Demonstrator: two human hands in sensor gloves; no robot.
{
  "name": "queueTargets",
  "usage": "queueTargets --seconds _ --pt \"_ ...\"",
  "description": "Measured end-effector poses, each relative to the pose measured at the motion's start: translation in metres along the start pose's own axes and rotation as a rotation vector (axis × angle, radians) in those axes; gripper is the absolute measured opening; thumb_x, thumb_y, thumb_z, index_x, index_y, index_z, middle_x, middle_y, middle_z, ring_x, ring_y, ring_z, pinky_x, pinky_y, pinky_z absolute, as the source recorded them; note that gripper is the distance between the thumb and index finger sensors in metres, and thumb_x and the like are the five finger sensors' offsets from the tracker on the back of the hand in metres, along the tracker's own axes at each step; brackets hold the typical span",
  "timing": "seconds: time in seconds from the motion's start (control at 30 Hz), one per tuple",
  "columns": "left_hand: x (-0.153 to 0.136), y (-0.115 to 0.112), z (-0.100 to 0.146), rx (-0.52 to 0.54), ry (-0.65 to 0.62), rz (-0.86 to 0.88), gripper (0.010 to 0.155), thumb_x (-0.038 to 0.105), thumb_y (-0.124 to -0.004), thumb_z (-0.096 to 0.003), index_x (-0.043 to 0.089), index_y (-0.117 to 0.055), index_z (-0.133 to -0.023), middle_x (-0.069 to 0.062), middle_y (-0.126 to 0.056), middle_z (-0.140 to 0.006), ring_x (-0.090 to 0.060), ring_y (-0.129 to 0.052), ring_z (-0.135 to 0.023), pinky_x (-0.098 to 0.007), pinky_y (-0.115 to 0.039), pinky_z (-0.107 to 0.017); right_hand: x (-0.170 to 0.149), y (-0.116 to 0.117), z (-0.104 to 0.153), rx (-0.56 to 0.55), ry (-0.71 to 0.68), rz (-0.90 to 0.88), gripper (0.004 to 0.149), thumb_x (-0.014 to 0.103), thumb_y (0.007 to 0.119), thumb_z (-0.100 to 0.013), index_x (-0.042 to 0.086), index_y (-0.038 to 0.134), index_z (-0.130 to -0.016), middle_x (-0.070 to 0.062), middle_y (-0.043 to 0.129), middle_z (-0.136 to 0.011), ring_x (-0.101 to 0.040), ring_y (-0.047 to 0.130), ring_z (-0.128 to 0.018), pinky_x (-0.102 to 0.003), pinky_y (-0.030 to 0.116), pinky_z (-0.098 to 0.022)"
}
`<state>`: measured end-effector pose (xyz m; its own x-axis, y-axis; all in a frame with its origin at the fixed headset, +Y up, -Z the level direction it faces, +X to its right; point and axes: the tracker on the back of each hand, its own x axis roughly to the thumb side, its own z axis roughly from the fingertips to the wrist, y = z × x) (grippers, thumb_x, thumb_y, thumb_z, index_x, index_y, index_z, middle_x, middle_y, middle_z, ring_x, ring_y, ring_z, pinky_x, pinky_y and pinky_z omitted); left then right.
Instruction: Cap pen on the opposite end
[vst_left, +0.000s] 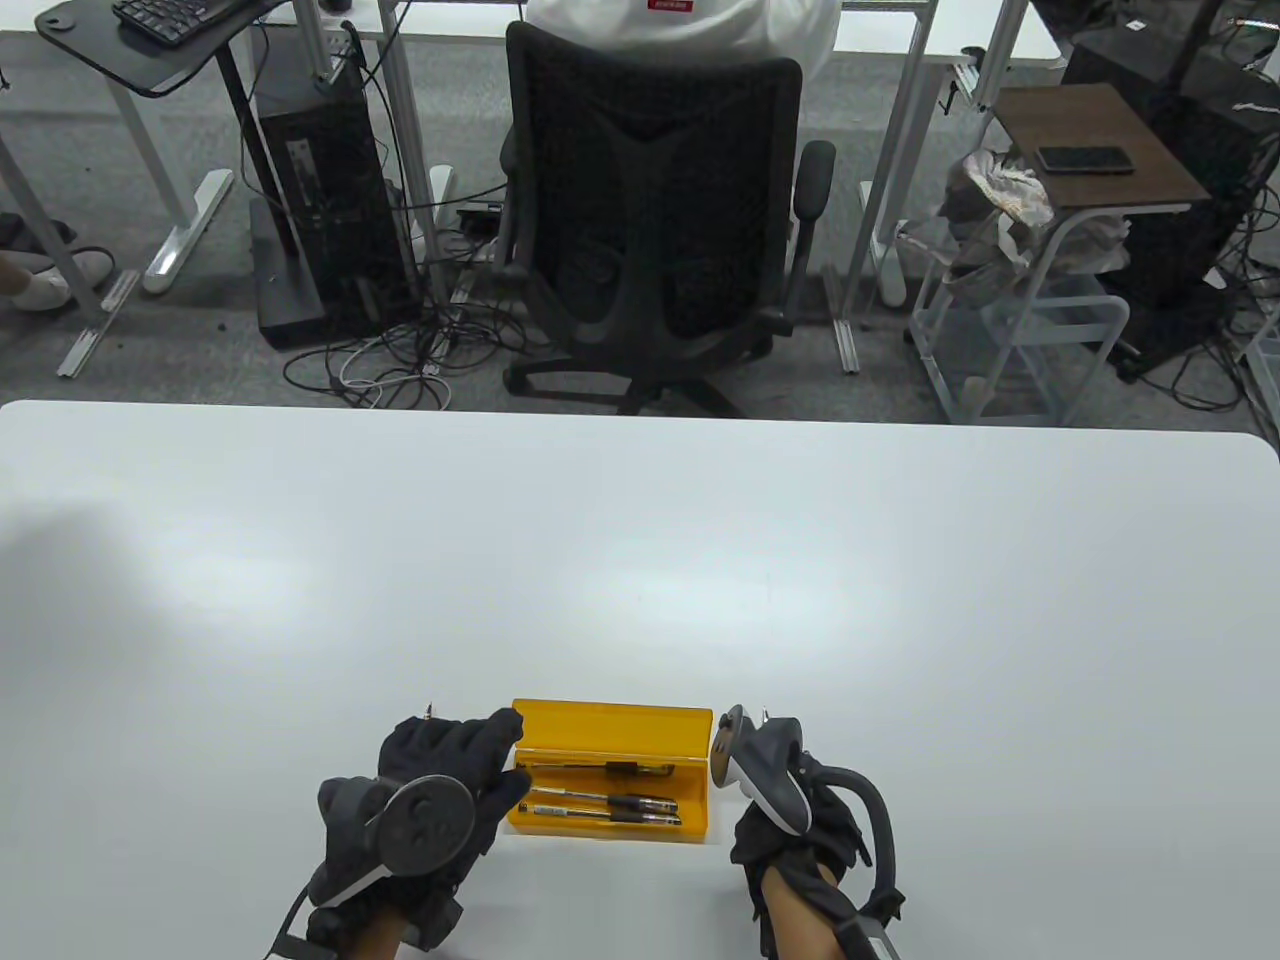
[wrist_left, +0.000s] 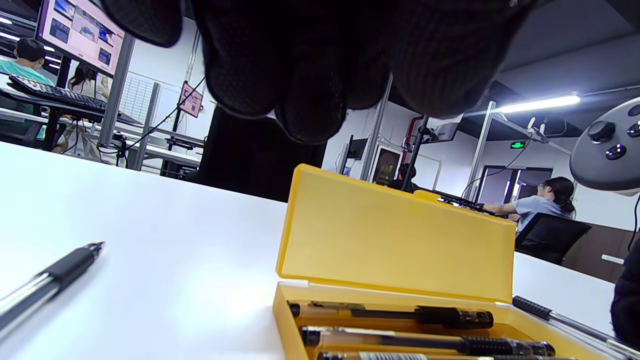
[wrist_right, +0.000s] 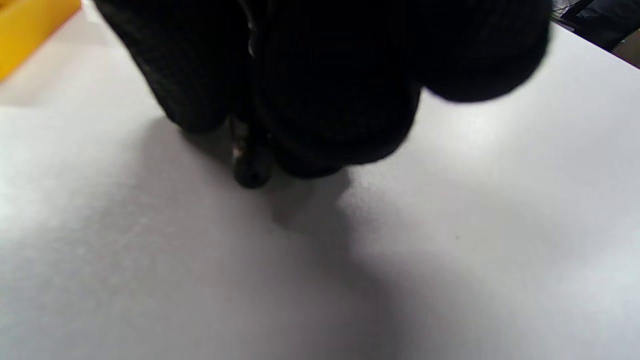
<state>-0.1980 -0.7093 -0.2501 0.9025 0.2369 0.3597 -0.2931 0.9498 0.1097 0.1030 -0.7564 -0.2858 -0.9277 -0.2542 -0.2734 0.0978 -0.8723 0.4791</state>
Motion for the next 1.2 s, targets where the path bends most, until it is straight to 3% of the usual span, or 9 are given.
queueTargets --seconds 0.13,0.47,0.67,0.73,0.87,1.0,1.2 --pt "0.001 -0.001 0.0 -0.003 -0.004 -0.009 0.062 0.04 -0.085 -0.0503 0.013 -0.071 -0.104 -0.016 -0.087 -0.096 -0.04 -0.08 -0.084 -0.069 -0.051 -0.069 -0.001 -0.002 0.002 -0.007 0.008 0.017 0.062 0.039 0.091 -0.04 0.003 0.082 -0.089 -0.014 0.101 -0.065 -0.021 0.103 -0.039 -0.04 0.088 -0.03" --pt "0.002 -0.006 -0.002 -0.031 0.011 -0.03 0.062 0.041 -0.085 -0.0504 0.013 -0.071 -0.104 -0.016 -0.089 -0.094 -0.039 -0.081 -0.083 -0.069 -0.051 -0.069 -0.003 -0.003 0.004 -0.007 0.007 0.01 0.064 0.04 0.091 -0.04 0.003 0.08 -0.091 -0.015 0.1 -0.068 -0.022 0.102 -0.04 -0.04 0.087 -0.031" --pt "0.008 -0.026 -0.015 -0.14 0.021 -0.179 0.061 0.043 -0.084 -0.0502 0.018 -0.072 -0.104 -0.014 -0.09 -0.09 -0.038 -0.081 -0.08 -0.068 -0.051 -0.07 -0.004 -0.007 0.005 0.002 0.015 0.009 0.072 0.045 0.09 -0.039 0.002 0.077 -0.095 -0.018 0.098 -0.073 -0.024 0.102 -0.042 -0.041 0.087 -0.032" --pt "0.011 -0.04 -0.02 -0.198 0.004 -0.265 0.059 0.044 -0.084 -0.0501 0.02 -0.073 -0.103 -0.014 -0.09 -0.089 -0.038 -0.081 -0.08 -0.068 -0.051 -0.07 -0.005 -0.019 0.014 -0.15 0.022 0.004 0.071 0.046 0.089 -0.039 0.004 0.077 -0.095 -0.016 0.098 -0.073 -0.023 0.101 -0.042 -0.041 0.086 -0.032" --pt "0.016 -0.058 -0.027 -0.259 -0.012 -0.393 0.062 0.047 -0.083 -0.0499 0.025 -0.069 -0.106 -0.014 -0.086 -0.093 -0.038 -0.076 -0.083 -0.068 -0.049 -0.071 0.008 -0.037 0.035 -0.382 -0.17 -0.124 0.06 0.045 0.088 -0.039 0.012 0.082 -0.09 -0.008 0.1 -0.065 -0.02 0.101 -0.04 -0.04 0.086 -0.032" --pt "0.016 -0.068 -0.028 -0.324 -0.001 -0.405 0.069 0.051 -0.079 -0.0505 0.025 -0.059 -0.111 -0.016 -0.079 -0.097 -0.039 -0.071 -0.087 -0.07 -0.045 -0.072 0.037 -0.037 0.05 -0.413 -0.444 -0.202 0.046 0.04 0.087 -0.039 0.021 0.089 -0.081 -0.004 0.1 -0.062 -0.019 0.1 -0.04 -0.04 0.086 -0.033" --pt "0.013 -0.074 -0.026 -0.415 0.03 -0.362 0.071 0.05 -0.069 -0.0535 0.018 -0.049 -0.113 -0.018 -0.072 -0.102 -0.042 -0.063 -0.09 -0.075 -0.039 -0.071 0.075 -0.022 0.05 -0.382 -0.595 -0.053 0.045 0.037 0.084 -0.039 0.028 0.088 -0.083 -0.003 0.093 -0.082 -0.024 0.095 -0.063 -0.045 0.081 -0.049"
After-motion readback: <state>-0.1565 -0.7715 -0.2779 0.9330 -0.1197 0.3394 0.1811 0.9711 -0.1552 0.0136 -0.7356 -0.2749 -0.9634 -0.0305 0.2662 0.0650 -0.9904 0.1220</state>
